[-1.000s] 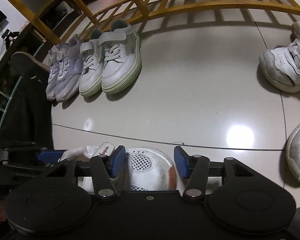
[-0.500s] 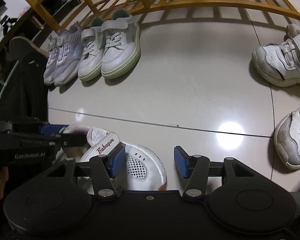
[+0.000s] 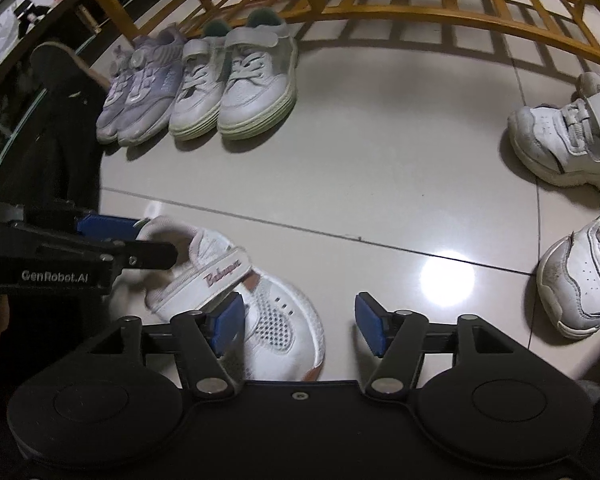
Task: Organize scattered shoes
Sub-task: 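Close the right gripper on the shoe while the left gripper holds its heel, then open the left gripper while the right gripper holds the shoe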
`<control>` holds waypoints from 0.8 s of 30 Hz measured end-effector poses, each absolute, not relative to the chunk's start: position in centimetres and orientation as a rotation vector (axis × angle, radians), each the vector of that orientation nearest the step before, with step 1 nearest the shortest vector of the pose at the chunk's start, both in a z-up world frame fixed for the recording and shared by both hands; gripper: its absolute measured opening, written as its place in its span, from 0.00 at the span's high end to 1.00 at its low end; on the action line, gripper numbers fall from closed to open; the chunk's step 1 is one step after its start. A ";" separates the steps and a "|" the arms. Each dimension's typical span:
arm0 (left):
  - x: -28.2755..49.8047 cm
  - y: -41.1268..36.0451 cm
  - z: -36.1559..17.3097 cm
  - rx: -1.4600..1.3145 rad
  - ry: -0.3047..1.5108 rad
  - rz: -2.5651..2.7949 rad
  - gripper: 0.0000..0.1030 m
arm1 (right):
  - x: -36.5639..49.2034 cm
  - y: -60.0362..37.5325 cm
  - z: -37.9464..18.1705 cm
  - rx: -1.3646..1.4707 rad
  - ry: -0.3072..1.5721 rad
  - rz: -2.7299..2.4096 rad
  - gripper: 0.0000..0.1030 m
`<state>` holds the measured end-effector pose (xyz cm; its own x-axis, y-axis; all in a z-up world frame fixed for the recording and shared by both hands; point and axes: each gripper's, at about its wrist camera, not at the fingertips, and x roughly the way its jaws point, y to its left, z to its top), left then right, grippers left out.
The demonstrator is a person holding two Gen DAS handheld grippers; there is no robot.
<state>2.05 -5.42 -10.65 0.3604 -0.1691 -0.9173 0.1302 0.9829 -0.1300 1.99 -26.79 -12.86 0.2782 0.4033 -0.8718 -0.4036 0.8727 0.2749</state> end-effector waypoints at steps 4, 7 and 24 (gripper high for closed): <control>1.9 -5.5 -10.8 -0.055 1.207 -0.171 0.51 | 1.0 -25.9 -12.4 -0.087 1.165 0.611 0.21; 1.6 -5.4 -11.1 -0.077 1.214 -0.149 0.47 | 0.4 -25.0 -12.3 -0.154 1.170 0.652 0.20; 1.8 -4.7 -12.4 -0.182 1.235 -0.119 0.68 | -0.6 -22.2 -14.0 -0.315 1.205 0.676 0.34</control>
